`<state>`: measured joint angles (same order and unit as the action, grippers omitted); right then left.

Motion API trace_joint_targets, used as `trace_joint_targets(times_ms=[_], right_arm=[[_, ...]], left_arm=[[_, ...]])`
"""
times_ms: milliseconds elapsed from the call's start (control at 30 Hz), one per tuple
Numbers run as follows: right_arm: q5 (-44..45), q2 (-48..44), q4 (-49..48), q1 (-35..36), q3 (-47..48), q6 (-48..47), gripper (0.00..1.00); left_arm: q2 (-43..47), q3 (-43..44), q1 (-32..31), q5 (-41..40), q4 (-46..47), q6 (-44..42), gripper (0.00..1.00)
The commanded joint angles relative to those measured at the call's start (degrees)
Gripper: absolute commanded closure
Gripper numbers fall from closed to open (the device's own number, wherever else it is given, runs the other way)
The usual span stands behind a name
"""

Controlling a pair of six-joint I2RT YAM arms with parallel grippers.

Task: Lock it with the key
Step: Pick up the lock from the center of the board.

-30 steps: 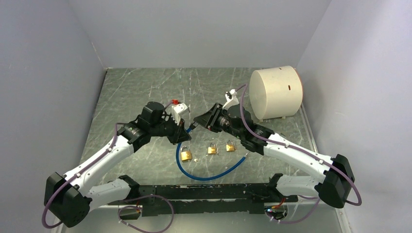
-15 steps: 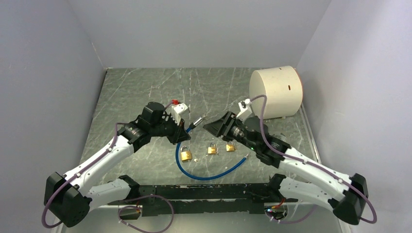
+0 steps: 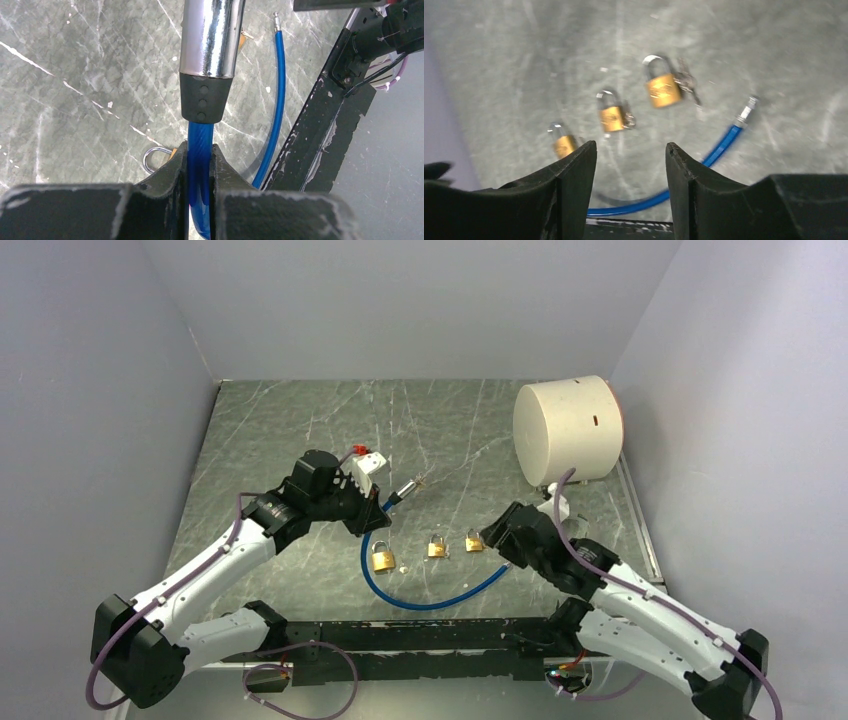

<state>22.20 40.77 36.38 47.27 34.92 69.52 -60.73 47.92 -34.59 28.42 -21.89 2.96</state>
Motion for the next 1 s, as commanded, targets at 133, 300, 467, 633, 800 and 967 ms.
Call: trace_joint_targets(times_ms=[133, 300, 467, 633, 800, 967], right_arm=[[1.4, 8.6, 10.6, -0.6, -3.0, 10.3, 0.55], [-1.3, 14.9, 8.0, -1.3, -4.1, 11.1, 0.56], [-2.9, 18.9, 5.6, -2.4, -4.6, 10.5, 0.59], [-3.0, 22.7, 5.9, -3.2, -3.9, 9.8, 0.60], [-2.2, 27.0, 5.9, -3.5, -2.0, 8.2, 0.61], [-3.9, 32.5, 4.0, -3.7, -0.8, 6.1, 0.65]], left_arm=[[0.1, 1.0, -0.2, 0.6, 1.9, -1.0, 0.98], [0.0, 1.1, -0.2, 0.5, 1.5, -1.2, 0.98], [-0.2, 1.2, -0.2, 0.8, 1.2, -1.3, 0.97], [-0.7, 1.2, -0.2, 1.2, 1.3, -1.3, 0.97], [-1.5, 1.5, -0.2, 1.8, 1.2, -1.4, 0.97], [-1.5, 1.6, -0.2, 1.8, 1.1, -1.5, 0.97]])
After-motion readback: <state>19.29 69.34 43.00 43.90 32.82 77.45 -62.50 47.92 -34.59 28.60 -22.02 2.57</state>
